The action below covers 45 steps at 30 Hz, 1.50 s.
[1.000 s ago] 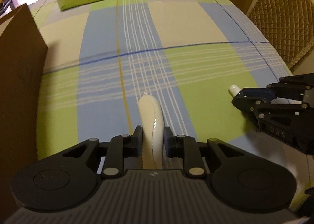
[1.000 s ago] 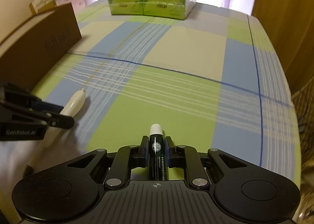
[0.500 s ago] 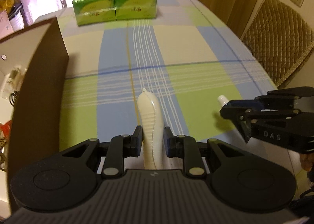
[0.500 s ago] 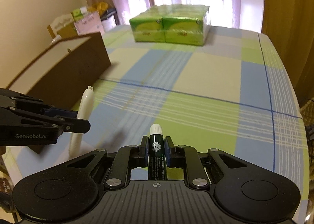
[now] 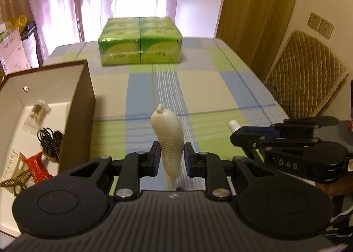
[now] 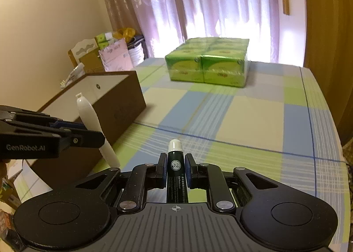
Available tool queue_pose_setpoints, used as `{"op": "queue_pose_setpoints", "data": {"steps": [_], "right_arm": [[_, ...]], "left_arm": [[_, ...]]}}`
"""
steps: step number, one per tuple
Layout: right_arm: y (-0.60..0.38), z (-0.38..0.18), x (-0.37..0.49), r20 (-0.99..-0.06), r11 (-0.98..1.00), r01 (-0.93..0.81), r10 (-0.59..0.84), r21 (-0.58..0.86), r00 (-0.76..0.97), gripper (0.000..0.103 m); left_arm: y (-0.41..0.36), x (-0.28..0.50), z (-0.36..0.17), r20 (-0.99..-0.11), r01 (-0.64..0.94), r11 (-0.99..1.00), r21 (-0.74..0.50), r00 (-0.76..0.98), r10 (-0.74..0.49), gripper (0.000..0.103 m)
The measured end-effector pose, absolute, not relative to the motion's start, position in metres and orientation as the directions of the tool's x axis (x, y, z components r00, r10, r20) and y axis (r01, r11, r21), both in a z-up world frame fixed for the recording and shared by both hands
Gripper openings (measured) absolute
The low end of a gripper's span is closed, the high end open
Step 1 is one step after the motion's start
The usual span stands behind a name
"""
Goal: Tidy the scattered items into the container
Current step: 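Carry the toothbrush and toothpaste tube with both tools over the box, then open the left tool to drop the toothbrush while the right tool releases the toothpaste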
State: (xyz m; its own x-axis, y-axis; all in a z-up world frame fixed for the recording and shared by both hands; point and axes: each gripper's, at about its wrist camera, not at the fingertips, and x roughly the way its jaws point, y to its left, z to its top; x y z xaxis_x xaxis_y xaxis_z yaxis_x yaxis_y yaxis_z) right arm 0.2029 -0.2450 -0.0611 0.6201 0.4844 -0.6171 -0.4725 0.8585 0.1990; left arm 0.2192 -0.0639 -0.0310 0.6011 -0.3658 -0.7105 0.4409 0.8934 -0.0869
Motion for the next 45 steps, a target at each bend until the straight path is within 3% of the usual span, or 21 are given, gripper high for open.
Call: {"op": "queue_pose_setpoints", "data": {"steps": [14,25,32,45], "right_arm": [[-0.204,-0.02,0.208,-0.518,0.8,-0.552,0.584,0.234,0.626,0.019],[-0.12,0.01,0.216,-0.417,0.69,-0.653,0.718,0.314,0.558,0.019],[-0.057,0.002,0.214,-0.419,0.636,-0.684,0.764,0.358,0.491,0.019],[0.01,-0.065,0.214,-0.595,0.716,-0.591,0.673,0.372,0.44,0.019]], "left_arm": [[-0.019,0.211,0.028,-0.592,0.413,0.904,-0.107,0.704,-0.392,0.018],[0.065,0.205,0.074,-0.521,0.298,0.954,-0.028,0.81,-0.268,0.018],[0.126,0.212,0.073,-0.554,0.223,0.975,0.018,0.814,-0.176,0.018],[0.195,0.242,0.012,-0.709,0.266,0.962,0.058,0.689,-0.148,0.018]]}}
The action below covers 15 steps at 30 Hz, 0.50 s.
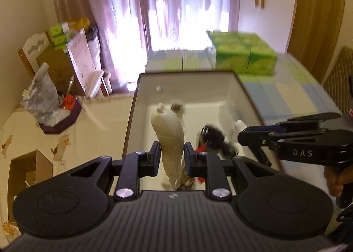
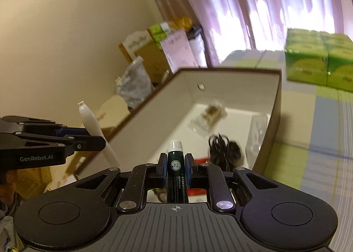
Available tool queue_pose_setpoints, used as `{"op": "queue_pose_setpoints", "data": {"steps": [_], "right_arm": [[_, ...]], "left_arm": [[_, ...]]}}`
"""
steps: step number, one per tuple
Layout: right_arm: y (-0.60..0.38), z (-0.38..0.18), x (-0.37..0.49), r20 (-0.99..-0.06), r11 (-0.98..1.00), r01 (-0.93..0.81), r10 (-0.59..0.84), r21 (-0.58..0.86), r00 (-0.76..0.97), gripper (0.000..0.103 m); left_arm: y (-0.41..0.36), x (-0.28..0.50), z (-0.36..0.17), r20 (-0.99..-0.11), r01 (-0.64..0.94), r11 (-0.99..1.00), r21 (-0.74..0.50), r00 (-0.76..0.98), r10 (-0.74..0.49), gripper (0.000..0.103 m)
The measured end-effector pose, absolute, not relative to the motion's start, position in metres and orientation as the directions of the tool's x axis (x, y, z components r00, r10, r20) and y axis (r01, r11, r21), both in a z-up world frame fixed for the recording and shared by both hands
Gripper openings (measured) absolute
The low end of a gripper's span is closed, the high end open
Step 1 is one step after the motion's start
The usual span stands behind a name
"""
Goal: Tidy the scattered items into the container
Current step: 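Open the left tool to drop the toothbrush while the right tool releases the toothpaste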
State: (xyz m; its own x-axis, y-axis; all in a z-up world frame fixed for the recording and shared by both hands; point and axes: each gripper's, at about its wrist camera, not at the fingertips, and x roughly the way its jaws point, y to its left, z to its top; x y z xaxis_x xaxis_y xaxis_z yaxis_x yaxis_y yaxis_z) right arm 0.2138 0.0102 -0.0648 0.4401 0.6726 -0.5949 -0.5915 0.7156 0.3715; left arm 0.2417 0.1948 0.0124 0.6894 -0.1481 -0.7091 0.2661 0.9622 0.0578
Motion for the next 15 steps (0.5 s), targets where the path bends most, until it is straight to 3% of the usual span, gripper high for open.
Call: {"op": "queue_pose_setpoints", "data": {"steps": [9,12,15], "right_arm": [[0.024,-0.085,0.211,-0.656,0.764,-0.557,0.607,0.325,0.449,0.019],[0.026,-0.086,0.212,-0.661,0.774,-0.548,0.595,0.318,0.457,0.019],[0.027,-0.085,0.212,-0.666,0.782,-0.543,0.583,0.305,0.465,0.019]], "left_arm": [[0.209,0.267,-0.03,-0.8,0.345,0.937,0.053,0.577,-0.167,0.017],[0.208,0.277,-0.04,-0.823,0.37,0.928,0.031,0.536,-0.187,0.0],[0.207,0.283,-0.053,-0.84,0.382,0.923,0.039,0.513,-0.177,0.0]]}}
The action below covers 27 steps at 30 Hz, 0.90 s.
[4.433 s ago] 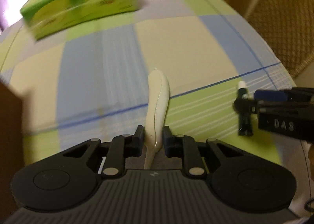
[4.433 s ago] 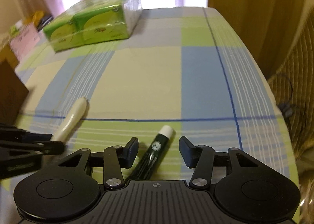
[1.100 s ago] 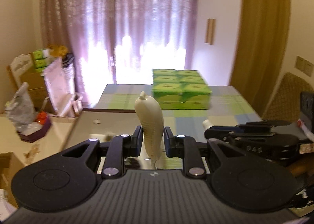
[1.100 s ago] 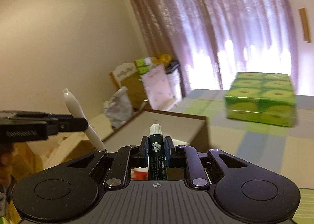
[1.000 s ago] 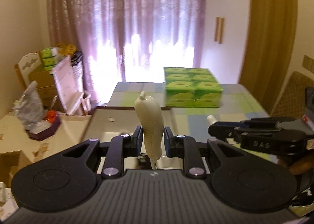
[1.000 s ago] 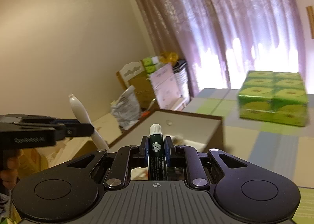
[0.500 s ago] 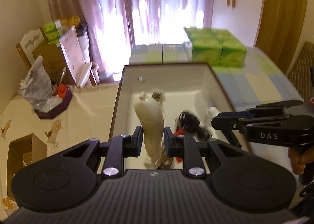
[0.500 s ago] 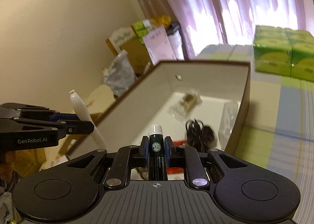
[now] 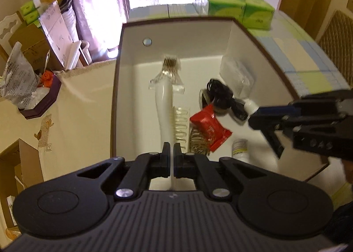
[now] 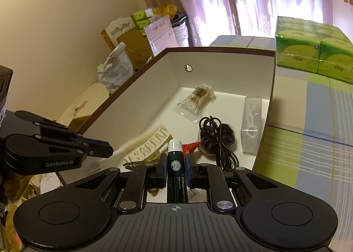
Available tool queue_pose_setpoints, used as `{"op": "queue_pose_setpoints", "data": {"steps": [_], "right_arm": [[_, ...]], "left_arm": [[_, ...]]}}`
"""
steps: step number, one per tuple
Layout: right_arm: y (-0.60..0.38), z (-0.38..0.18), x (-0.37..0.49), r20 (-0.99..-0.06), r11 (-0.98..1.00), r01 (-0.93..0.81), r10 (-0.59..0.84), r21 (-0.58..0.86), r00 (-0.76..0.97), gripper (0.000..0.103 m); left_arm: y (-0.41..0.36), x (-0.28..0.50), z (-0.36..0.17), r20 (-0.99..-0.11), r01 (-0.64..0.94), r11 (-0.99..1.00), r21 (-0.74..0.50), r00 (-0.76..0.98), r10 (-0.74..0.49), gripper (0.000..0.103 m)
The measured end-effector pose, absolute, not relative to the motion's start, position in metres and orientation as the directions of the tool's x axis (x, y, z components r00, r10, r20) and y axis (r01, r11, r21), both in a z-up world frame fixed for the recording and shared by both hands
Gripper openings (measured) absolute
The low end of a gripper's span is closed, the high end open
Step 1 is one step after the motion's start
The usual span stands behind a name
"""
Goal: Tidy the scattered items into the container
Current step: 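Open the left tool to drop the toothbrush while the right tool releases the toothpaste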
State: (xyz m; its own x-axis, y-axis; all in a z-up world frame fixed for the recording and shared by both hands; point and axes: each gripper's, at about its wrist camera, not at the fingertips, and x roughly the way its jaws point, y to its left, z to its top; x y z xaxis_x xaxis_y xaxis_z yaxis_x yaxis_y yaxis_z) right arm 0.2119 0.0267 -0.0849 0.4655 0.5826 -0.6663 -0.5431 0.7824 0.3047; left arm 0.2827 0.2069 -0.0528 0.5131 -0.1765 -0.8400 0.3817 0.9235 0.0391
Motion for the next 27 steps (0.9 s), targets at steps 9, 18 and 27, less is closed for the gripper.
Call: {"op": "queue_pose_setpoints", "data": {"steps": [9,18,27], "right_arm": [[0.033,-0.084,0.217,-0.687,0.8,-0.542,0.547,0.258,0.479,0.019],[0.037,-0.084,0.217,-0.71,0.828,-0.529,0.487,0.188,0.509,0.019],[0.039,-0.08,0.218,-0.714,0.831,-0.539,0.461,0.139,0.527,0.019]], "left_arm": [[0.208,0.29,-0.057,-0.848,0.389,0.921,0.008,0.49,-0.199,0.0],[0.209,0.295,-0.059,-0.856,0.381,0.925,0.007,0.481,-0.192,0.001],[0.21,0.297,-0.056,-0.854,0.375,0.927,0.014,0.486,-0.184,0.004]]}}
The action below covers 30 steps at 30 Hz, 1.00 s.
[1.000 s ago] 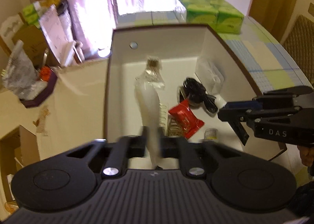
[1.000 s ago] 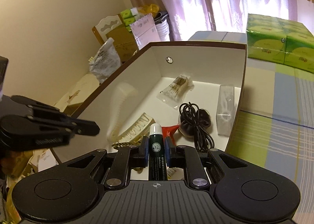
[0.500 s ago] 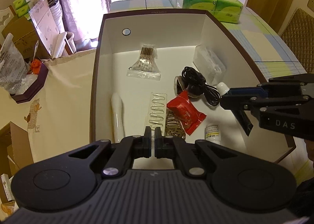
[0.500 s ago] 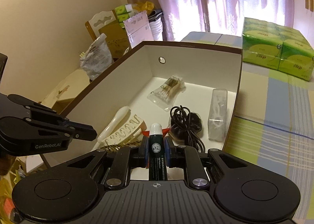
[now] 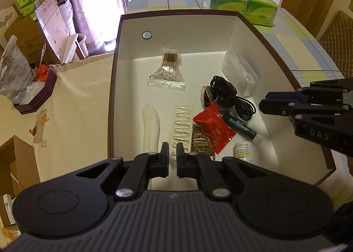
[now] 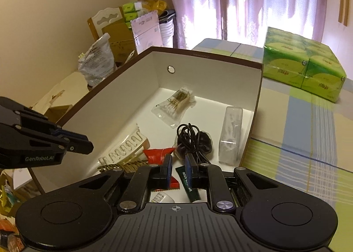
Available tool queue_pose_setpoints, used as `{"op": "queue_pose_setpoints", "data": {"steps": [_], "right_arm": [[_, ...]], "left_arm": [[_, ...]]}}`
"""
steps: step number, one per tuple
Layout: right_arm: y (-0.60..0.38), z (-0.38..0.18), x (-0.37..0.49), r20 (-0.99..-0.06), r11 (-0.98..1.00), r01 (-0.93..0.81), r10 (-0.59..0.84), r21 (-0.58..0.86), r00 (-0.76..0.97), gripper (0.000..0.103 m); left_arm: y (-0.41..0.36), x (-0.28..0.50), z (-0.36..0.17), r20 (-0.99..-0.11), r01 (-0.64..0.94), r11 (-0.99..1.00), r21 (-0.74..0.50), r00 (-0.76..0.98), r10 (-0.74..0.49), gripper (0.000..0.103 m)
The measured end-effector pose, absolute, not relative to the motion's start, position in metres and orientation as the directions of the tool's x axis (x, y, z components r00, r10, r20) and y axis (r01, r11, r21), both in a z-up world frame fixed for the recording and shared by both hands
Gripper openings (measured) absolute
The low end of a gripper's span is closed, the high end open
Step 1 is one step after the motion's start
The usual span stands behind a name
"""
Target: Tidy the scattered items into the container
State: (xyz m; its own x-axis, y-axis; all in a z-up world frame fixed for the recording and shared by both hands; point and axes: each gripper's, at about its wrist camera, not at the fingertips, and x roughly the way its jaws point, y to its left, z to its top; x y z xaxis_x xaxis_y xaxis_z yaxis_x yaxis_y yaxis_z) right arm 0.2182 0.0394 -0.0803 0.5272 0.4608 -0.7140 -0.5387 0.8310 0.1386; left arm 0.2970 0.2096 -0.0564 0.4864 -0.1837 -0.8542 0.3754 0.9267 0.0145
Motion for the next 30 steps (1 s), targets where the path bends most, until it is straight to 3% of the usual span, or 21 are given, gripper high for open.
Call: {"op": "queue_pose_setpoints", "data": {"steps": [3,6,8,10,13,17,19,26,30], "right_arm": [[0.039,-0.077,0.215,-0.71,0.822,-0.555,0.467,0.129,0.527,0.02],[0.035,-0.074,0.212,-0.711,0.814,-0.566,0.477,0.134,0.517,0.023],[0.03,-0.07,0.208,-0.699,0.817,-0.562,0.479,0.133,0.531,0.094],[0.025,-0.059,0.198,-0.643,0.793,-0.596,0.525,0.131,0.557,0.094],[0.026,-0.051,0.19,-0.647,0.792,-0.609,0.489,0.048,0.585,0.094],[0.017,-0.047,0.187,-0.654,0.807,-0.588,0.468,0.043,0.594,0.094],[0.015,-0.046,0.186,-0.675,0.809,-0.587,0.447,0.026,0.586,0.094],[0.004,-0.036,0.174,-0.688,0.758,-0.645,0.419,-0.094,0.593,0.094],[-0.015,-0.035,0.177,-0.681,0.745,-0.667,0.474,-0.028,0.558,0.094]], "left_arm": [[0.21,0.296,-0.053,-0.85,0.371,0.928,0.016,0.493,-0.182,0.007],[0.21,0.294,-0.049,-0.845,0.36,0.933,0.014,0.504,-0.181,0.018],[0.211,0.293,-0.046,-0.842,0.35,0.937,0.011,0.509,-0.18,0.022],[0.212,0.291,-0.043,-0.838,0.334,0.943,0.005,0.515,-0.178,0.031],[0.212,0.285,-0.035,-0.829,0.312,0.95,-0.006,0.529,-0.179,0.042],[0.211,0.276,-0.025,-0.816,0.291,0.957,-0.013,0.549,-0.179,0.056],[0.208,0.27,-0.02,-0.808,0.285,0.959,-0.002,0.564,-0.169,0.068],[0.197,0.245,-0.004,-0.791,0.197,0.98,0.015,0.602,-0.109,0.081],[0.186,0.229,0.0,-0.786,0.158,0.987,0.009,0.611,-0.091,0.086]]}}
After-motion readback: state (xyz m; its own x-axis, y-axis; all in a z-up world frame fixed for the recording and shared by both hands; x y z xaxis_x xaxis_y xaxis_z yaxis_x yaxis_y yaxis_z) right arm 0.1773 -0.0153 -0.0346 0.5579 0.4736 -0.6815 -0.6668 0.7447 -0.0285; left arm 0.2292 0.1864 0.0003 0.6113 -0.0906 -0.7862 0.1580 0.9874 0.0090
